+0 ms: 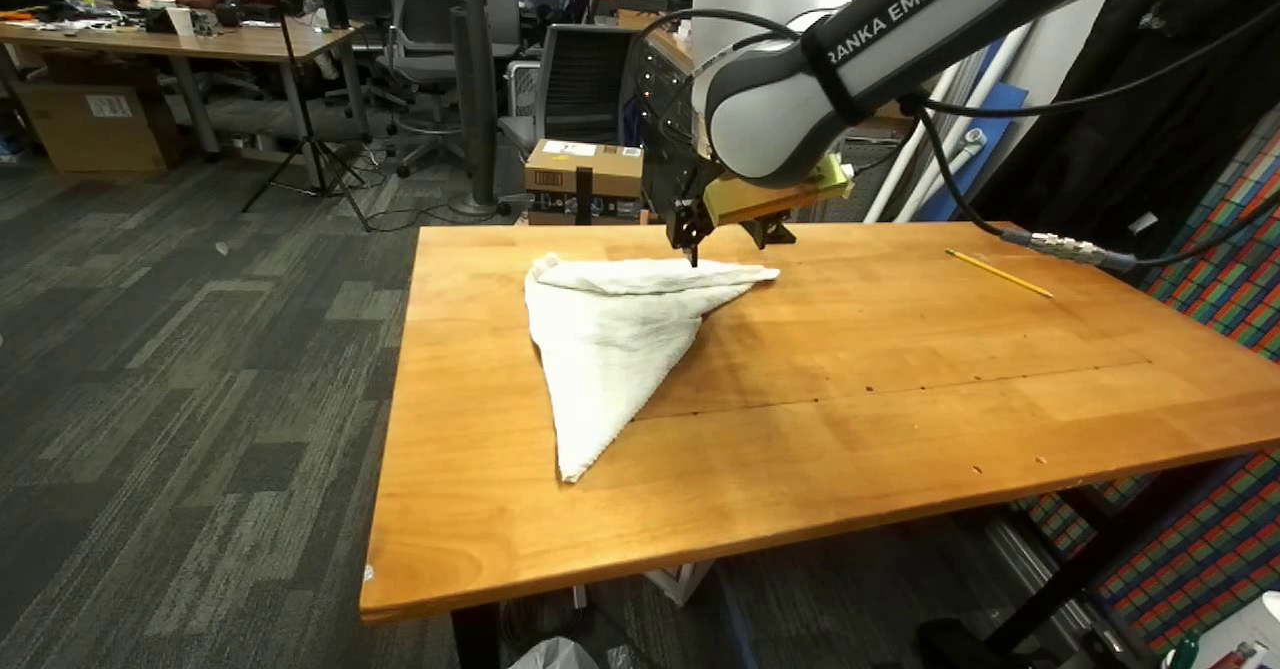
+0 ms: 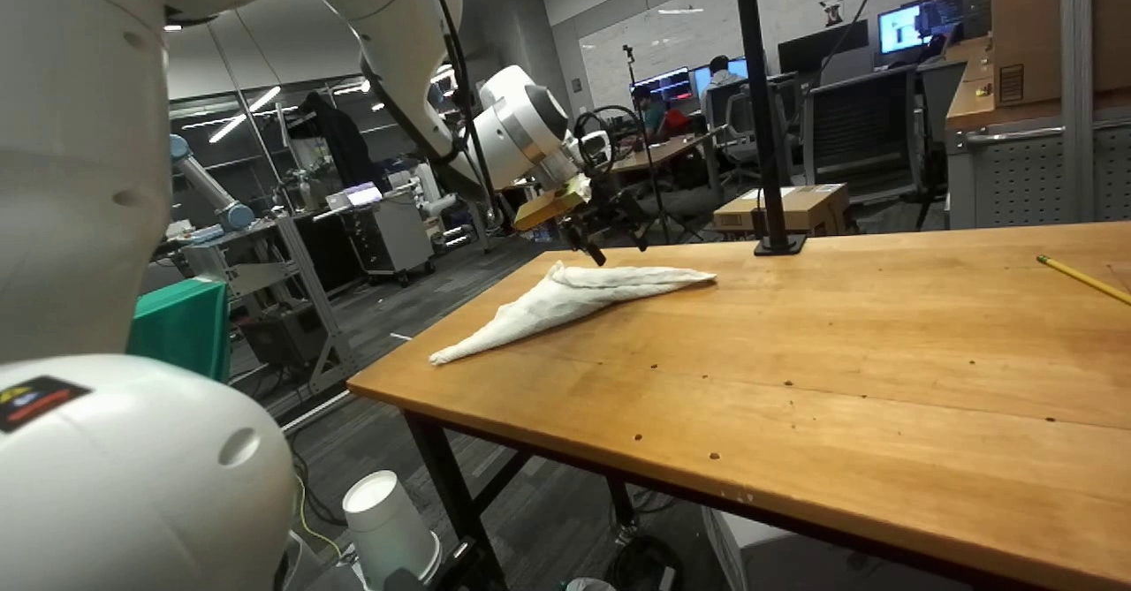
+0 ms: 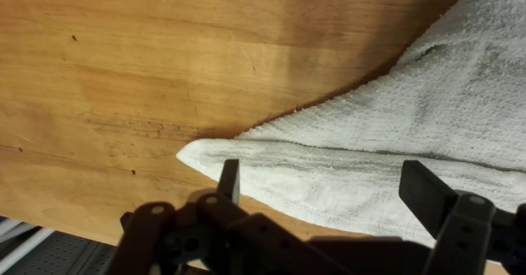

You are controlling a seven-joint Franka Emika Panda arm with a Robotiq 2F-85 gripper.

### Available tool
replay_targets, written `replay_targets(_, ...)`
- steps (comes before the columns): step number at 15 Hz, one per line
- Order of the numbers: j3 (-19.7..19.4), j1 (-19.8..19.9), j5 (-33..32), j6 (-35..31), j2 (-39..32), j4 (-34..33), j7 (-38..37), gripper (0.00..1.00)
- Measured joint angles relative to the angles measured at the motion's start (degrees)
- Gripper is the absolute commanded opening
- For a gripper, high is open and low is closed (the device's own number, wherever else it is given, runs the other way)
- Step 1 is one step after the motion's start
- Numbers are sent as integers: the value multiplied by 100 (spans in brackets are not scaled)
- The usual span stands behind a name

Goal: Fold the white towel

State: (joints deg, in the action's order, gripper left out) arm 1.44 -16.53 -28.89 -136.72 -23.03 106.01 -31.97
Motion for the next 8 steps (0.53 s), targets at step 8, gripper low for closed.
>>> replay_targets(8,-128,159,312,-12,-641,-539,721,100)
